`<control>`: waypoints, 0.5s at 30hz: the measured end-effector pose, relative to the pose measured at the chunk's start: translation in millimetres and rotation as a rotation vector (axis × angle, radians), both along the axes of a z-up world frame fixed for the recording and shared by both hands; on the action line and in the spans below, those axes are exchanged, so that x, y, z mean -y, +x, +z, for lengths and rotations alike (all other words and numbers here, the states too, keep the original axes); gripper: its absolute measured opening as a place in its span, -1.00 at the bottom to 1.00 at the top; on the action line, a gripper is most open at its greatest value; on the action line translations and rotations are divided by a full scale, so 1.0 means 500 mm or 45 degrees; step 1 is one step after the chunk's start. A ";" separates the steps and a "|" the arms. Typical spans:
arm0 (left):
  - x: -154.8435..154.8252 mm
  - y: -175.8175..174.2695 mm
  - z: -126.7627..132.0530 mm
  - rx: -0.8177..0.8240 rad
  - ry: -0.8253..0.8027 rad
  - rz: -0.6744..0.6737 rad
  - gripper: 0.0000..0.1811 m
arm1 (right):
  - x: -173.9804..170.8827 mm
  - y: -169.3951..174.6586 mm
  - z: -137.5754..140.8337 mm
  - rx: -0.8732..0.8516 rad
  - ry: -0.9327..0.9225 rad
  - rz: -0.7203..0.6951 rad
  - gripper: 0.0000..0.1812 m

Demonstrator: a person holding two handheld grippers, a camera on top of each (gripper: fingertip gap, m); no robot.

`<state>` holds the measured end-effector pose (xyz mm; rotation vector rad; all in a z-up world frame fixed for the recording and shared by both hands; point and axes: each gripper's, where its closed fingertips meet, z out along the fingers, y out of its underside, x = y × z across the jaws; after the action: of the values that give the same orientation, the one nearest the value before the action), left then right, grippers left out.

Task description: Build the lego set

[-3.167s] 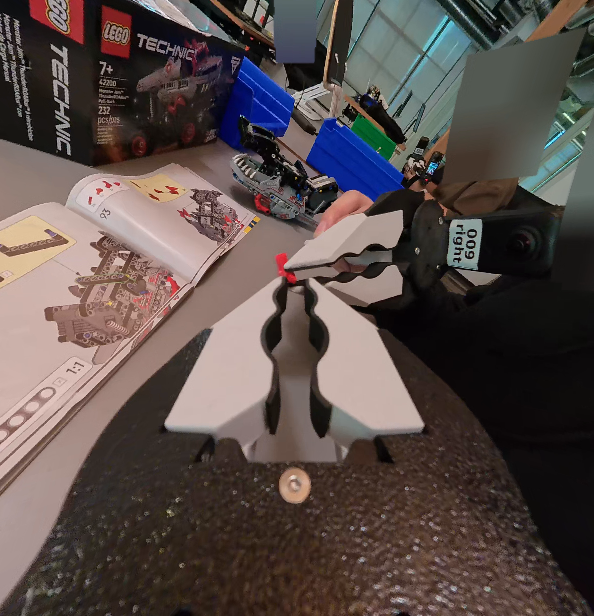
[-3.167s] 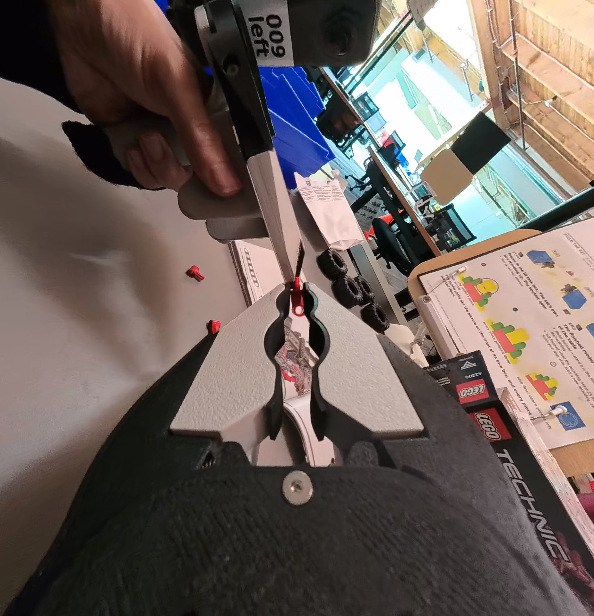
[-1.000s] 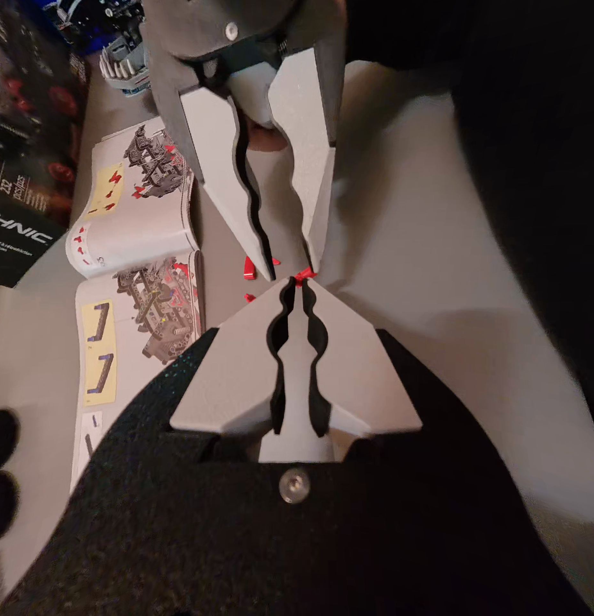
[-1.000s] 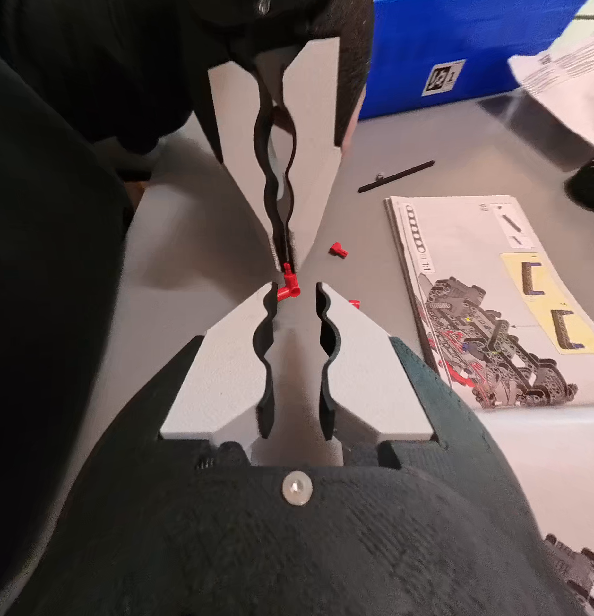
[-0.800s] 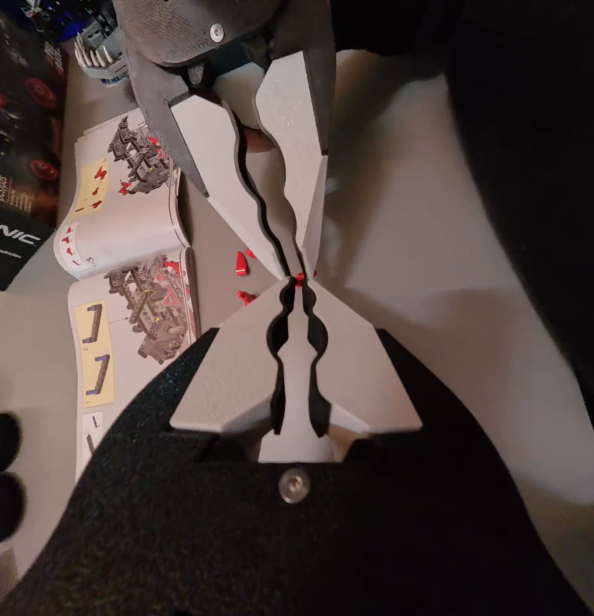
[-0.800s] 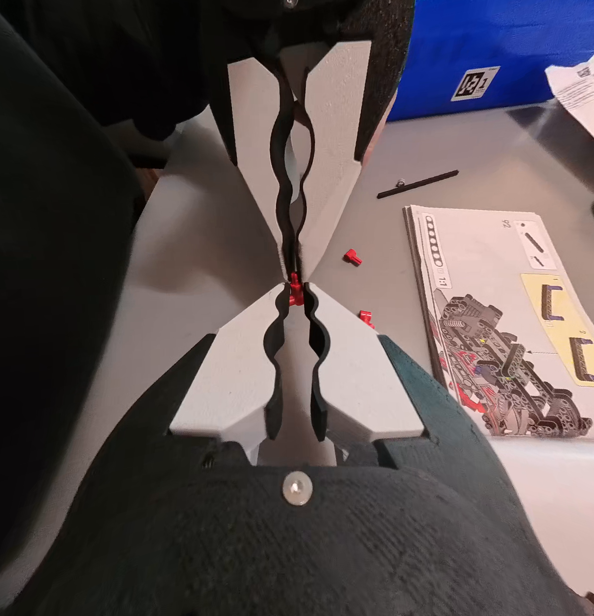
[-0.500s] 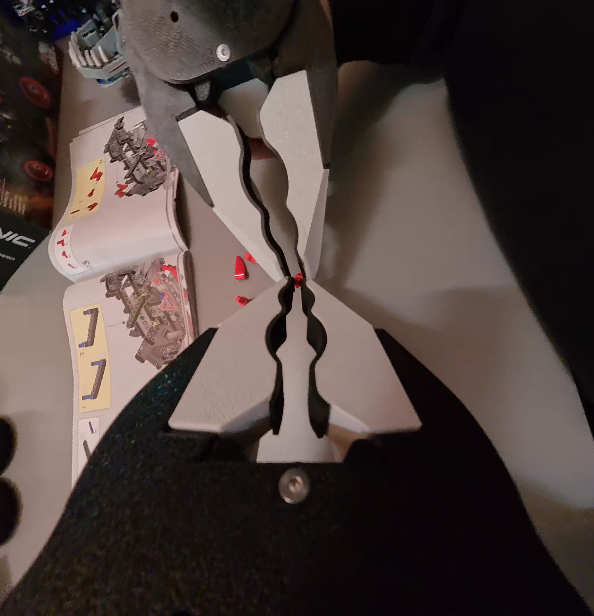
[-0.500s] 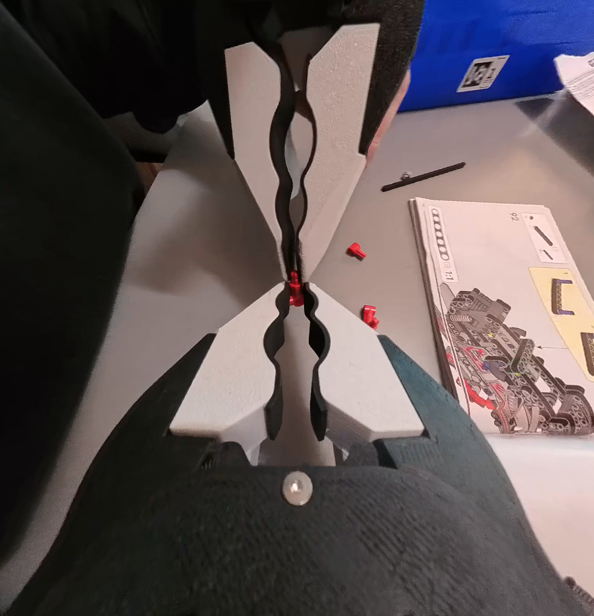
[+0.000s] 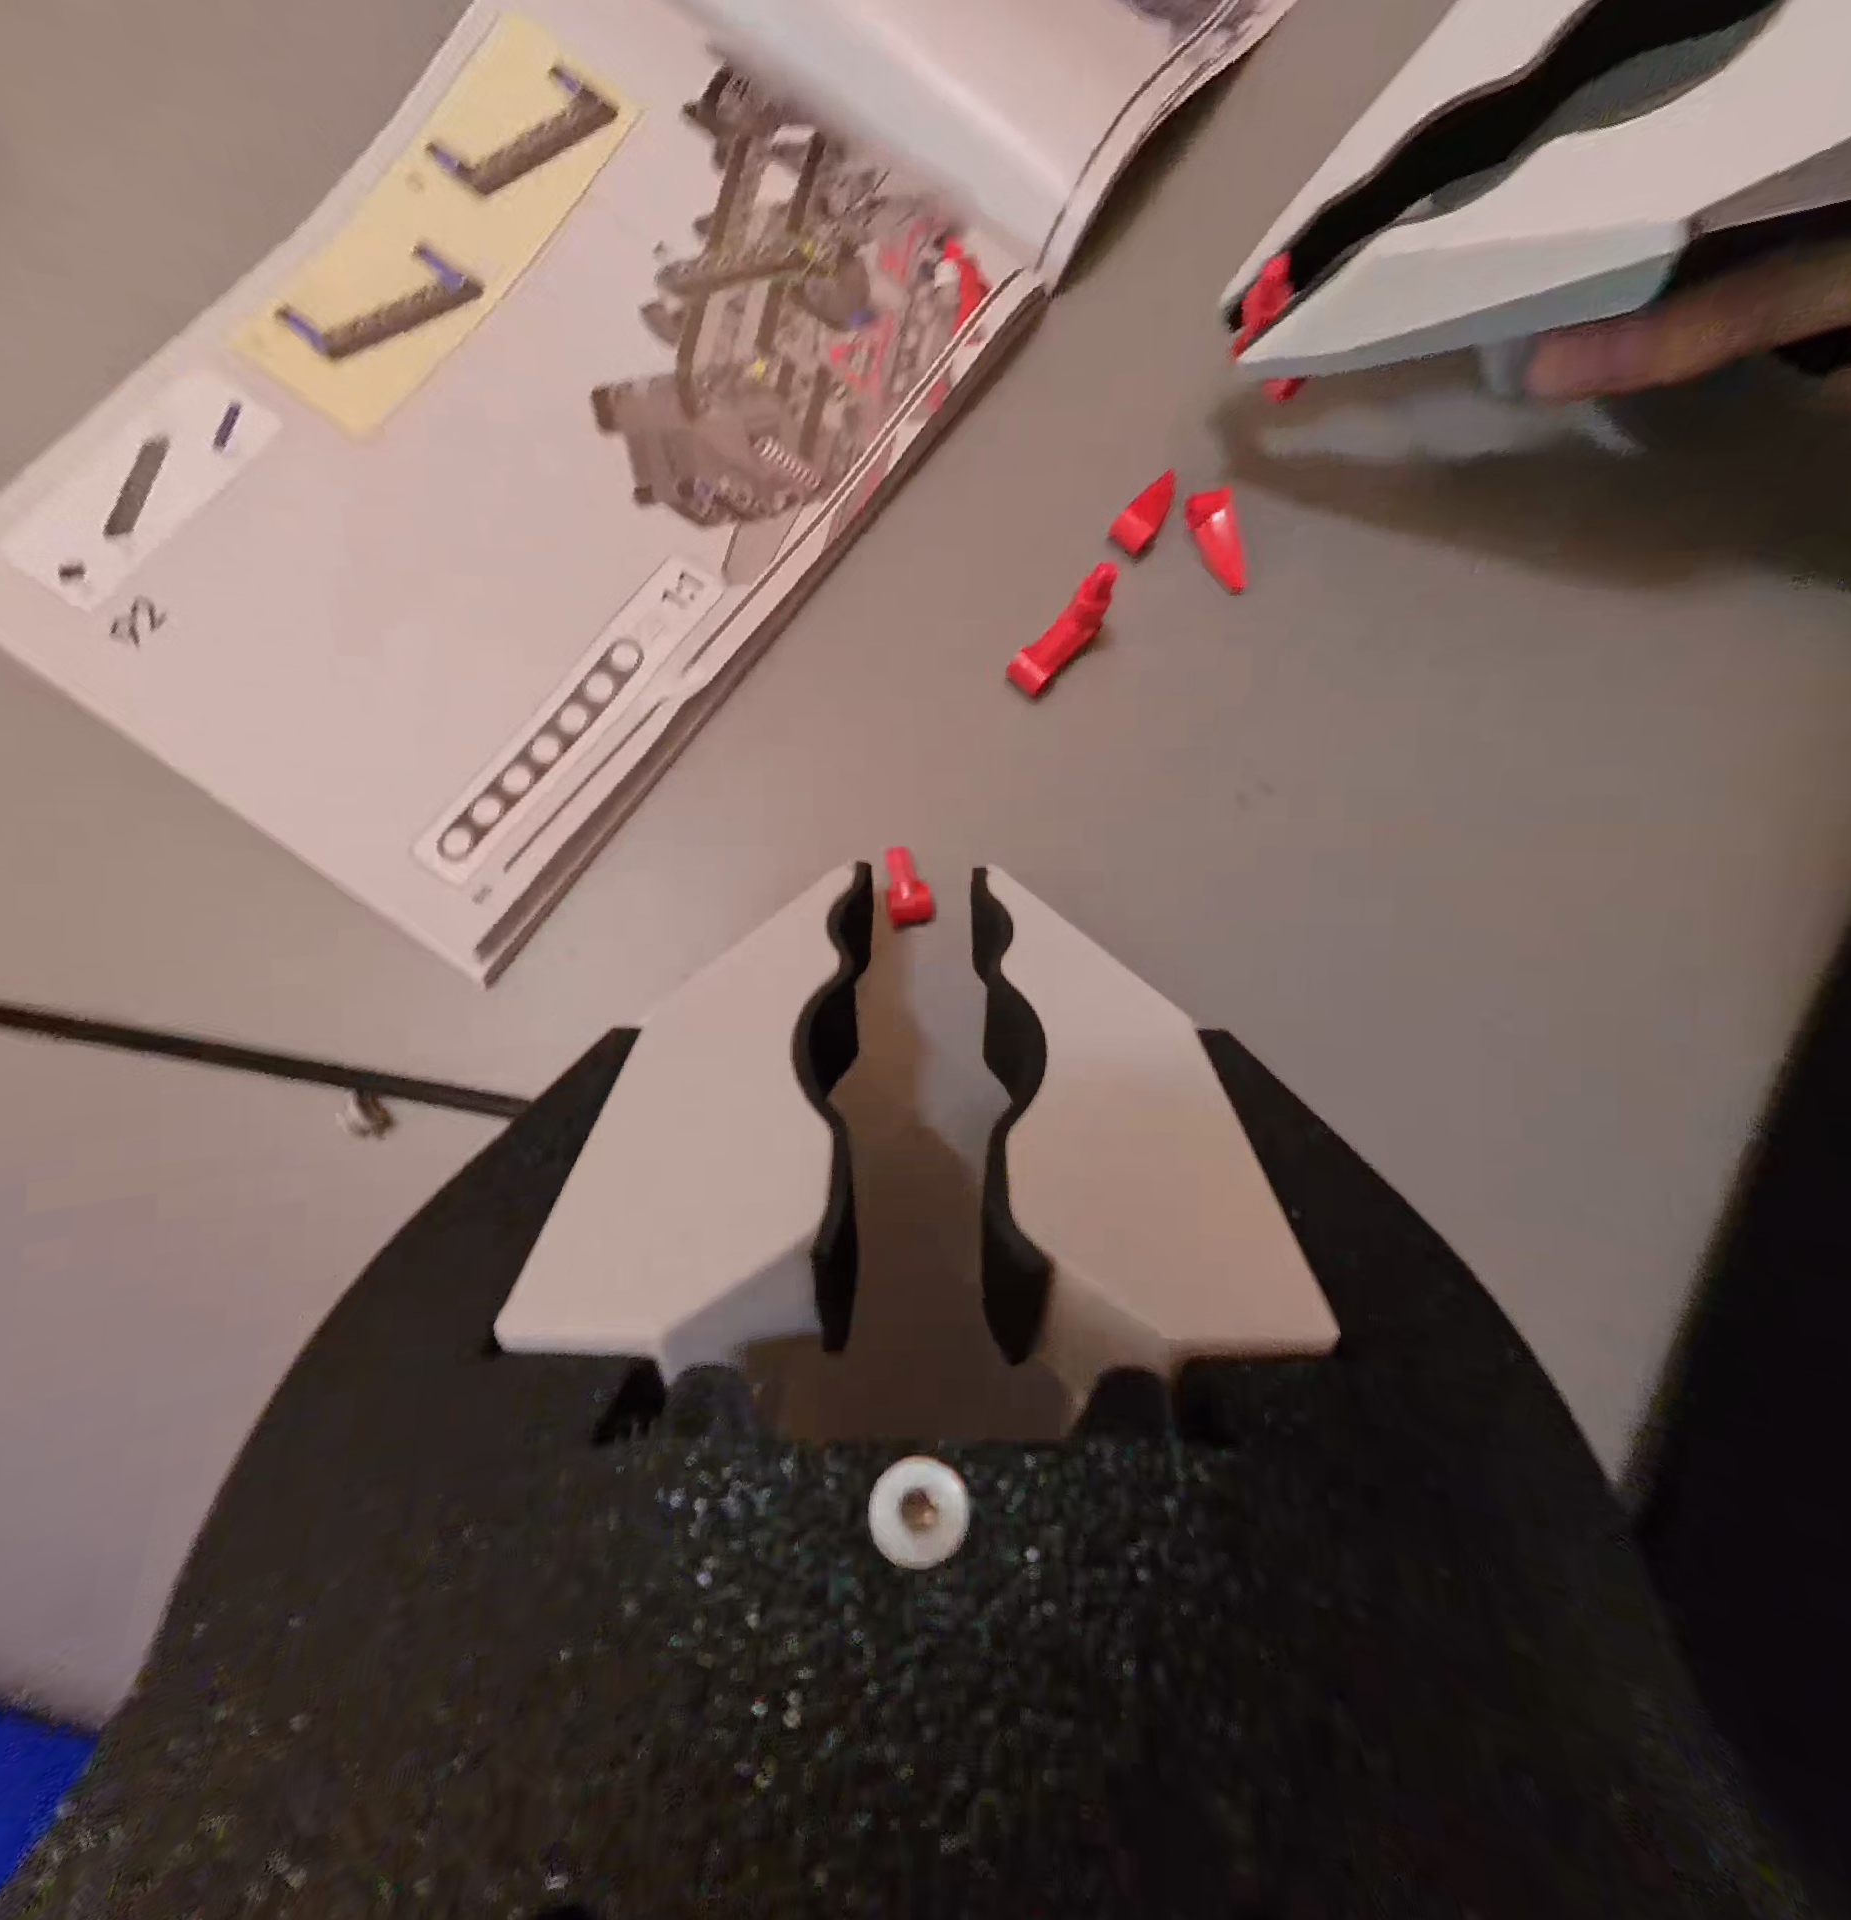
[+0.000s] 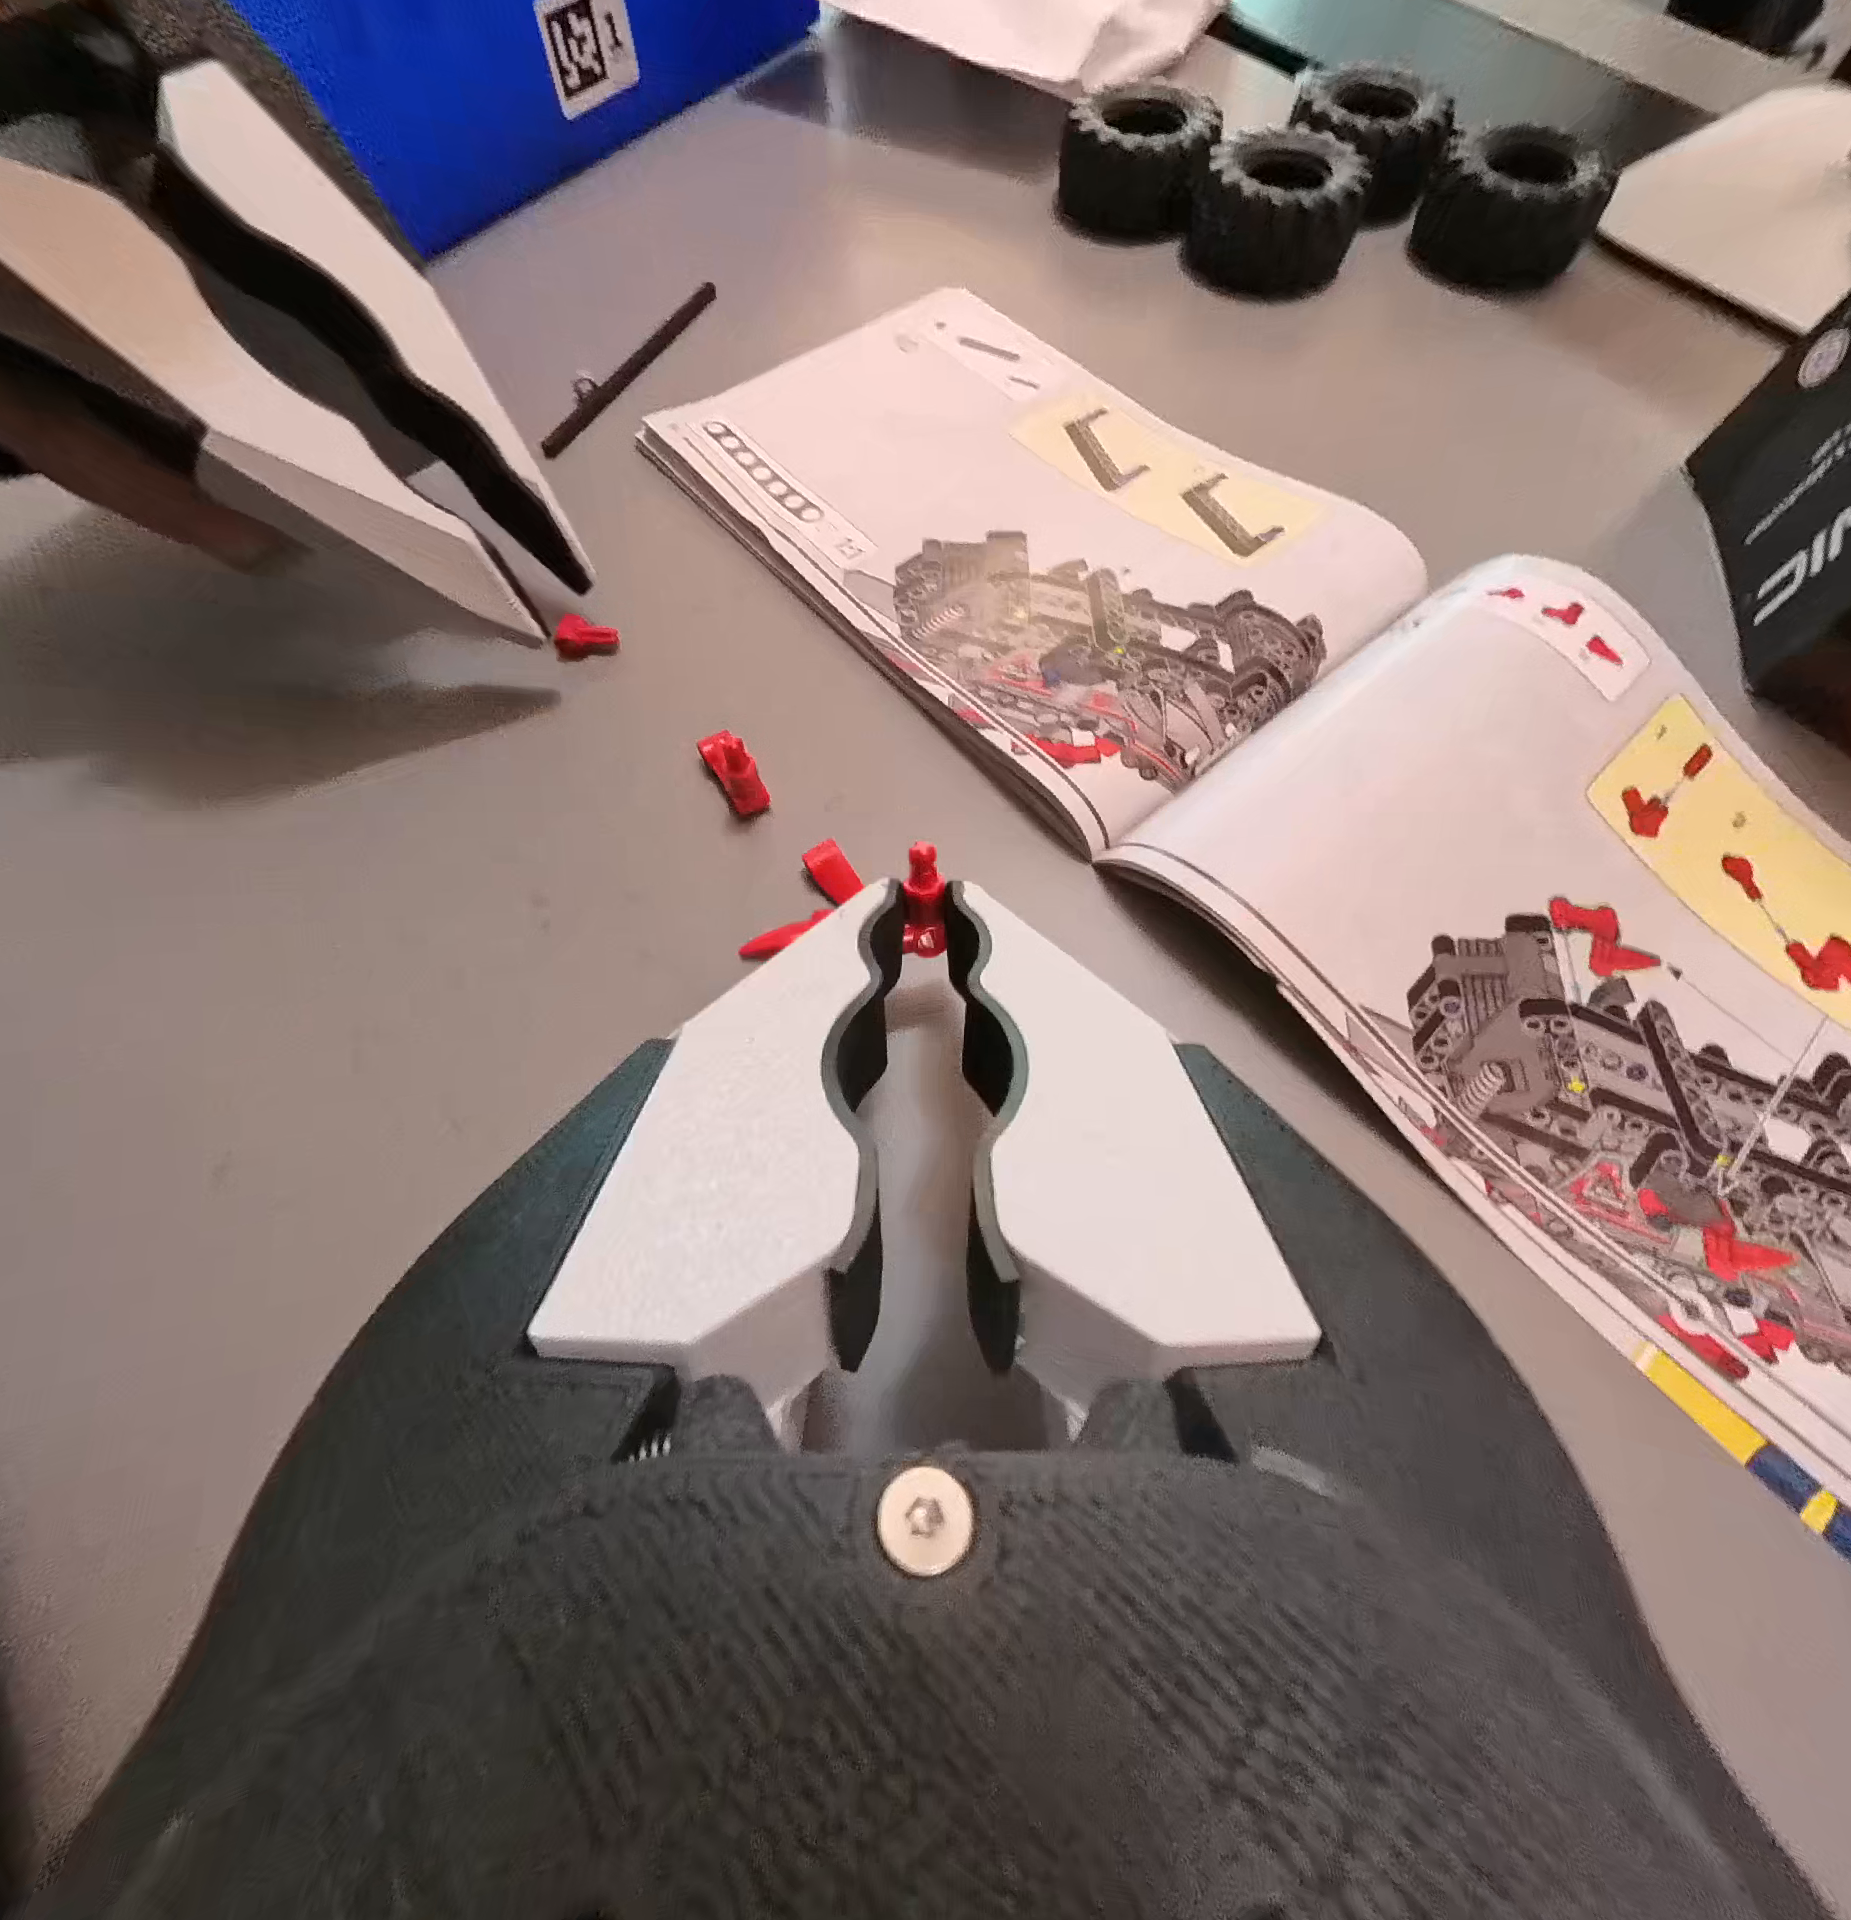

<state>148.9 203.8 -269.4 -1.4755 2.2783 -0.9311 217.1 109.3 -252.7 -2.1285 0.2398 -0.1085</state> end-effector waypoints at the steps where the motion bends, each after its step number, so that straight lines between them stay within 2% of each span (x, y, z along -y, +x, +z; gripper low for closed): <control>1: -0.004 -0.002 -0.008 -0.018 0.023 0.030 -0.81 | 0.004 0.000 -0.008 -0.022 -0.033 -0.009 -0.94; 4: -0.009 0.000 -0.019 -0.012 0.059 0.081 -0.82 | 0.012 -0.001 -0.028 -0.046 -0.113 -0.024 -0.94; 6: -0.013 0.001 -0.020 0.000 0.090 0.084 -0.94 | 0.014 -0.005 -0.039 -0.079 -0.141 -0.028 -0.93; 9: -0.013 0.000 -0.021 0.038 0.153 0.019 -0.94 | 0.017 -0.009 -0.045 -0.137 -0.154 -0.015 -0.84; 13: -0.011 0.000 -0.020 0.100 0.188 -0.078 -0.94 | 0.027 -0.016 -0.038 -0.219 -0.168 0.113 -0.73; 15: -0.006 -0.002 -0.020 0.121 0.195 -0.134 -0.94 | 0.033 -0.004 -0.027 -0.217 -0.182 0.166 -0.73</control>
<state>147.8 207.0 -279.3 -1.2330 2.3197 -0.8162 215.0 92.9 -266.4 -2.2921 0.1966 0.1362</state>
